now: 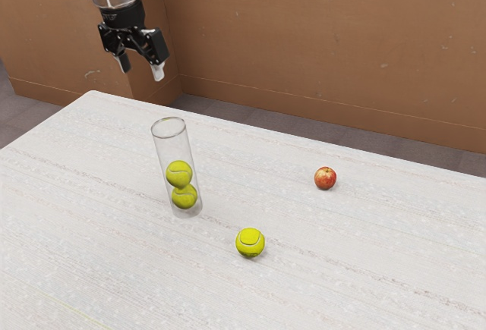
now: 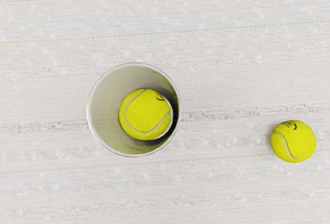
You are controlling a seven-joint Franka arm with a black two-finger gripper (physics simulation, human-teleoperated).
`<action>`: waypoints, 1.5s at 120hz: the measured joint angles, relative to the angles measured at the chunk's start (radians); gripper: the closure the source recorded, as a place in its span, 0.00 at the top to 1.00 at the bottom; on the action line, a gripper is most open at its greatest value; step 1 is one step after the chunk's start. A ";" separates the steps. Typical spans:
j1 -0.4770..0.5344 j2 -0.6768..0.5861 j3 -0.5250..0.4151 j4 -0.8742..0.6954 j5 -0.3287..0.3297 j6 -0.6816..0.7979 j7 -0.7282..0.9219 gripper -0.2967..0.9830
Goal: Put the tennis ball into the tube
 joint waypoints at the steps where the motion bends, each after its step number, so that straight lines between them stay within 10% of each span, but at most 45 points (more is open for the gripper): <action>1: 0.000 0.000 0.000 0.000 0.000 0.000 0.000 0.77; 68: 0.067 -0.042 -0.137 -0.156 -0.034 -0.006 -0.016 0.77; 180: -0.168 0.185 -0.136 -0.509 -0.072 0.528 -0.046 0.77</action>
